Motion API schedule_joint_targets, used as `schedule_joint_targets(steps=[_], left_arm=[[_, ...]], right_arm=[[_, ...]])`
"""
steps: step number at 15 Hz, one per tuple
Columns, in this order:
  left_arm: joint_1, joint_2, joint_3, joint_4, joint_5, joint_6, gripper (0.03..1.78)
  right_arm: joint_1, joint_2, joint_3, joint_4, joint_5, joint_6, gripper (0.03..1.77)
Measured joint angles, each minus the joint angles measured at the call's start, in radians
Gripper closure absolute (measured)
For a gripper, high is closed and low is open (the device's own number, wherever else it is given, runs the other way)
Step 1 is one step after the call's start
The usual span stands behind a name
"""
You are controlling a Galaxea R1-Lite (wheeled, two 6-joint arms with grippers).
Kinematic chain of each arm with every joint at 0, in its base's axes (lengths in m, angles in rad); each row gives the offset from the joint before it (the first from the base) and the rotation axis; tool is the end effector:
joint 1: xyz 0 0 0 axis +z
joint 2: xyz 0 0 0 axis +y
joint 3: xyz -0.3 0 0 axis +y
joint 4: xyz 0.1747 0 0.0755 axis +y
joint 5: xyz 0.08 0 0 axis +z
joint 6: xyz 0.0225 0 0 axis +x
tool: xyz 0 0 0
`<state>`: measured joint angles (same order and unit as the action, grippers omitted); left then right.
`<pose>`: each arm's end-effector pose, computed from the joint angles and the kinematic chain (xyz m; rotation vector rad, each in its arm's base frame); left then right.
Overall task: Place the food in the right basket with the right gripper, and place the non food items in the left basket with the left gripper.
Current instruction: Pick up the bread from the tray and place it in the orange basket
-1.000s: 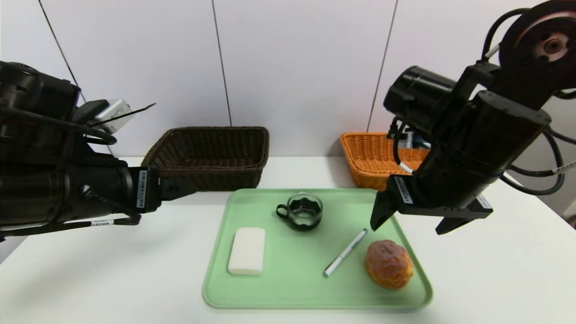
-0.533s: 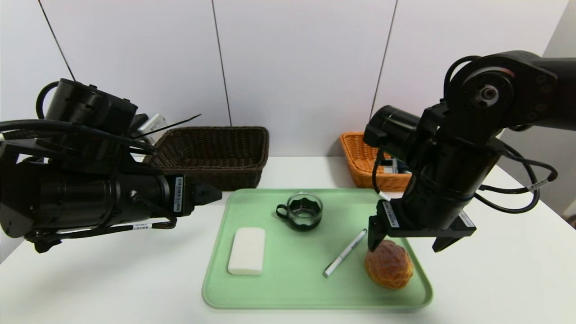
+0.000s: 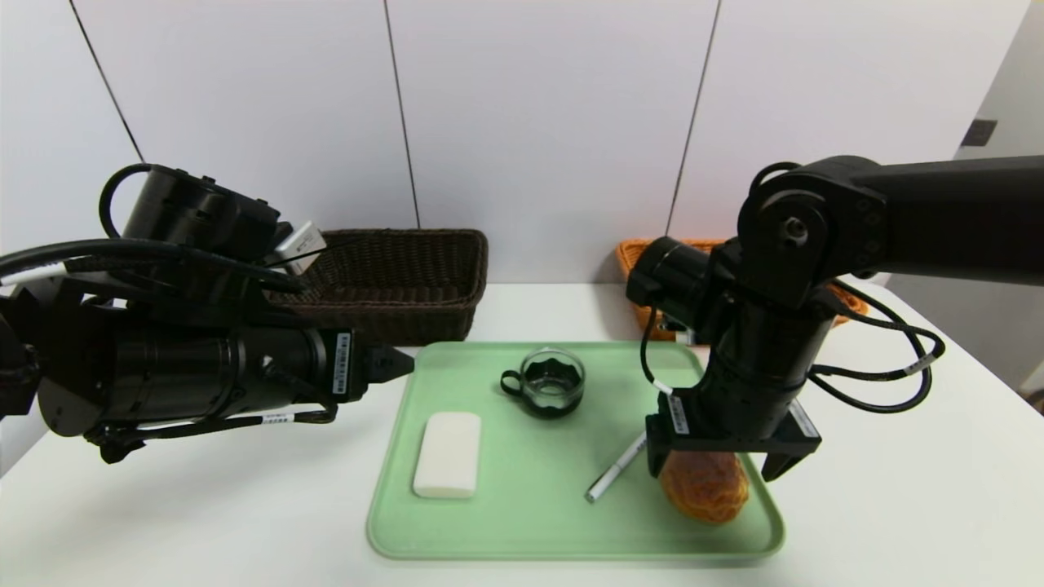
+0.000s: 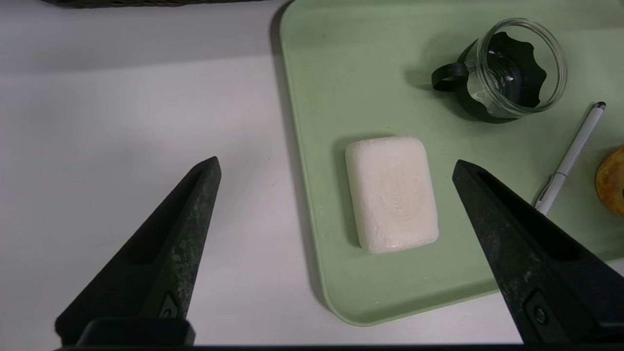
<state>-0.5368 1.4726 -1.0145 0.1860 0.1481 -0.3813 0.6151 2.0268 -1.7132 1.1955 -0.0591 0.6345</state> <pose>0.2100 -0.1211 0.2276 -0.1473 0.6697 -0.2523 0.2686 0.1881 0.1850 0.0073 1.4861 -0.0257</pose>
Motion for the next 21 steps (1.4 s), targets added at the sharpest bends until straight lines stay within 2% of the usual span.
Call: schedule_joint_targets(steps=[4, 16, 19, 21], left_arm=[[0.0, 0.0, 0.001, 0.0, 0.0, -0.001, 0.12], [0.0, 0.004, 0.006, -0.002, 0.0, -0.003, 0.12], [0.0, 0.003, 0.007, 0.0, 0.001, -0.004, 0.12], [0.0, 0.001, 0.01, 0.0, 0.001, -0.004, 0.12]], right_arm=[[-0.009, 0.039, 0.018, -0.042, 0.001, 0.002, 0.1], [-0.031, 0.078, 0.021, -0.043, 0.032, 0.0, 0.1], [-0.03, 0.081, 0.021, -0.054, 0.051, 0.001, 0.56], [-0.031, 0.081, 0.021, -0.061, 0.066, 0.002, 0.79]])
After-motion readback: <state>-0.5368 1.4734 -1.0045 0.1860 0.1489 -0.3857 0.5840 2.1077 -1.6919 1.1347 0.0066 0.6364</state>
